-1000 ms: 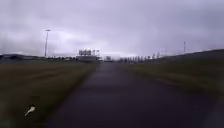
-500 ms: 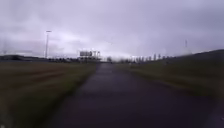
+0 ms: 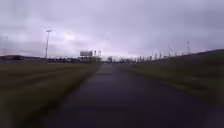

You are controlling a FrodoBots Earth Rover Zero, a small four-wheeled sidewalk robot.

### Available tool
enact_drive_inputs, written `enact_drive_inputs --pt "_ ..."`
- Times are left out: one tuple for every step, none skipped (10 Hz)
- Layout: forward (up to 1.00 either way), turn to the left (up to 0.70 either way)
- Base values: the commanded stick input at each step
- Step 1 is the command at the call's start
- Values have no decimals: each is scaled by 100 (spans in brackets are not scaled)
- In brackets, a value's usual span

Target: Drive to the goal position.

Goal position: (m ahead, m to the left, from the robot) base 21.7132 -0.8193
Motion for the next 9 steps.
enact_drive_inputs --pt "100 0" --pt "100 0" --pt "100 0" --pt "100 0" --pt "100 0" --pt "100 0" --pt "100 0" --pt "100 0" --pt "100 0"
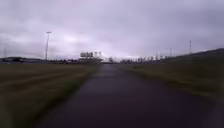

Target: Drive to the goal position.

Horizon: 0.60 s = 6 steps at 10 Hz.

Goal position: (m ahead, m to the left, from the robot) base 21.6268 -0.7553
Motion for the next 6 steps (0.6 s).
enact_drive_inputs --pt "100 0" --pt "100 0" --pt "100 0" --pt "100 0" --pt "100 0" --pt "100 0"
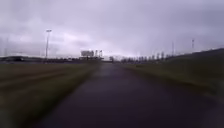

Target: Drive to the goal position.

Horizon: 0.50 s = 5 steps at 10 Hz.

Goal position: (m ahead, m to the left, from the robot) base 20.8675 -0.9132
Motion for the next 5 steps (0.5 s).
enact_drive_inputs --pt "100 0" --pt "100 0" --pt "100 0" --pt "100 0" --pt "100 0"
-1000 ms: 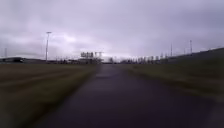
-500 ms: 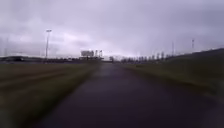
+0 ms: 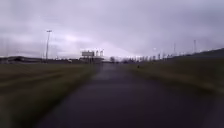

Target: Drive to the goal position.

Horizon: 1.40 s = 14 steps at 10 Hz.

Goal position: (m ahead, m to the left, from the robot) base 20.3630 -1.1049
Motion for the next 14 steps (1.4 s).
enact_drive_inputs --pt "100 0" --pt "100 0" --pt "100 0" --pt "100 0" --pt "100 0" --pt "100 0" --pt "100 0" --pt "100 0" --pt "100 0" --pt "100 0" --pt "100 0" --pt "100 0" --pt "100 0" --pt "100 0"
